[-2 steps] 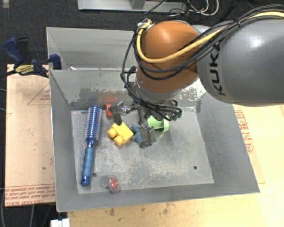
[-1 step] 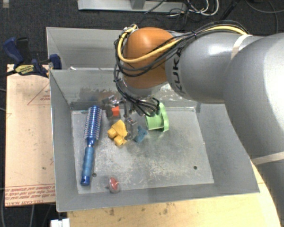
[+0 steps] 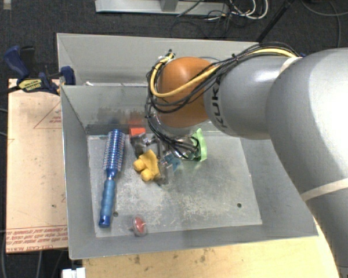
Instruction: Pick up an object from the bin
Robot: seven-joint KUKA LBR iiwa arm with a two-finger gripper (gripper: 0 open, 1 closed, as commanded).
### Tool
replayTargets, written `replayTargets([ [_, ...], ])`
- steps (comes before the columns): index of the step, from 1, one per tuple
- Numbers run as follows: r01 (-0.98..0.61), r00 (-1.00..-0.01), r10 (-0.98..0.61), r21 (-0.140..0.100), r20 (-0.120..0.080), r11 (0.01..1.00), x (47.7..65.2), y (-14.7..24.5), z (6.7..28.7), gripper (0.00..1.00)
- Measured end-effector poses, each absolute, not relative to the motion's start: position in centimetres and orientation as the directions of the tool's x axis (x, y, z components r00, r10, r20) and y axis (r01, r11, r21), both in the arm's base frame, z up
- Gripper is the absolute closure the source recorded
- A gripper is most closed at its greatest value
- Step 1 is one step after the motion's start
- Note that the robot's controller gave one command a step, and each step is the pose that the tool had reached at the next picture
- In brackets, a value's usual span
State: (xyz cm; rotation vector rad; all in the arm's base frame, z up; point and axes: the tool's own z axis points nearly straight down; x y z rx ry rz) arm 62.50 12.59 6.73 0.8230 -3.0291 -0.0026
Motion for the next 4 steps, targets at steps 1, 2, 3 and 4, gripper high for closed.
replayTargets([
  [1, -0.507, -0.862, -0.507, 0.001, -0.002, 0.862, 62.7, 12.7, 7.2, 1.0],
  [2, -0.51, -0.86, -0.51, -0.003, -0.01, 0.86, 60.0, 11.5, 19.5, 1.0],
  [3, -0.51, -0.86, -0.51, 0.0, -0.004, 0.86, 59.9, 11.5, 19.0, 0.0],
  [4, -0.496, -0.868, -0.496, 0.003, 0.003, 0.868, 59.6, 8.7, 6.6, 0.0],
])
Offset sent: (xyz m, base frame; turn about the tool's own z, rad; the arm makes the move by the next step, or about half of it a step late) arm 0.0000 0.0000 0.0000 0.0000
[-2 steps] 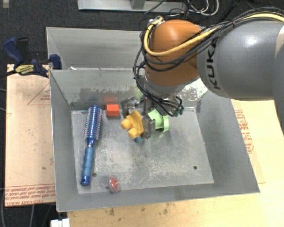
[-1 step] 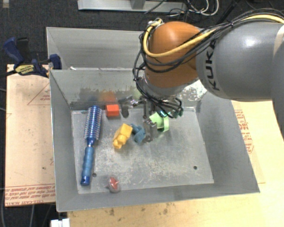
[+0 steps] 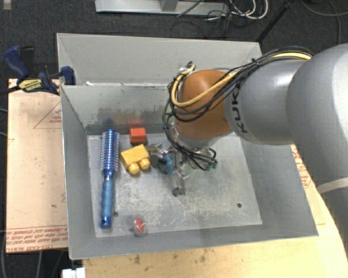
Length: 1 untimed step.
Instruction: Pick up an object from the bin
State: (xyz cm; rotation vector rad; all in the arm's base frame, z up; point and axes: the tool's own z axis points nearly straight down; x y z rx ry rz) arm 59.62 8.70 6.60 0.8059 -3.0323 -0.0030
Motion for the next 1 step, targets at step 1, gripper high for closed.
replayTargets([
  [1, -0.556, -0.831, -0.556, -0.004, -0.013, 0.831, 65.95, 11.1, 11.61, 0.0],
])
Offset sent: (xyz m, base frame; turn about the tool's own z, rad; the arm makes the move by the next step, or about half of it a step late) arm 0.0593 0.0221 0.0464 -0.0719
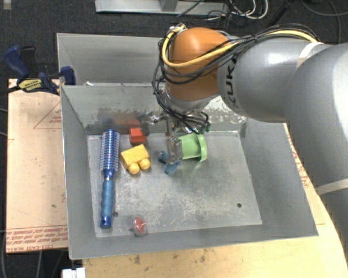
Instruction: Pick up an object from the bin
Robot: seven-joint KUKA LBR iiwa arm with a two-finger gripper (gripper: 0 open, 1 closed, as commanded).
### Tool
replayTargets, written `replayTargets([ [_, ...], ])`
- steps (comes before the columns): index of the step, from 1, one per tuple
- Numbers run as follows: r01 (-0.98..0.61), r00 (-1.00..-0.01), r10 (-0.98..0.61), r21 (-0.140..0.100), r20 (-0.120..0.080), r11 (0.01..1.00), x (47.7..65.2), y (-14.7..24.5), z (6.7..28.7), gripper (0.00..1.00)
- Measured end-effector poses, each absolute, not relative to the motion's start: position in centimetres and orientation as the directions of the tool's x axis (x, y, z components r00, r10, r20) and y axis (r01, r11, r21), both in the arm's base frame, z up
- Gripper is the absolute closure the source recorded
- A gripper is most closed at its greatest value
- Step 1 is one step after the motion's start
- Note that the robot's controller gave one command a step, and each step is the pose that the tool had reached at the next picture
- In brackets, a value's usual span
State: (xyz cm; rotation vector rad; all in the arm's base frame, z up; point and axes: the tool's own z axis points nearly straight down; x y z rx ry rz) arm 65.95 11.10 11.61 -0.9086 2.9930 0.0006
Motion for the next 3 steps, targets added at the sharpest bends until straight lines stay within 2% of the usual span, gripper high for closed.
replayTargets([
  [1, -0.795, -0.607, -0.795, 0.0, -0.005, 0.607, 64.4, 20.2, 8.6, 0.0],
  [2, -0.851, -0.525, -0.851, 0.0, -0.003, 0.525, 64.9, 17.1, 7.0, 0.0],
  [3, -0.851, -0.525, -0.851, 0.001, -0.003, 0.525, 64.9, 17.2, 7.0, 1.0],
])
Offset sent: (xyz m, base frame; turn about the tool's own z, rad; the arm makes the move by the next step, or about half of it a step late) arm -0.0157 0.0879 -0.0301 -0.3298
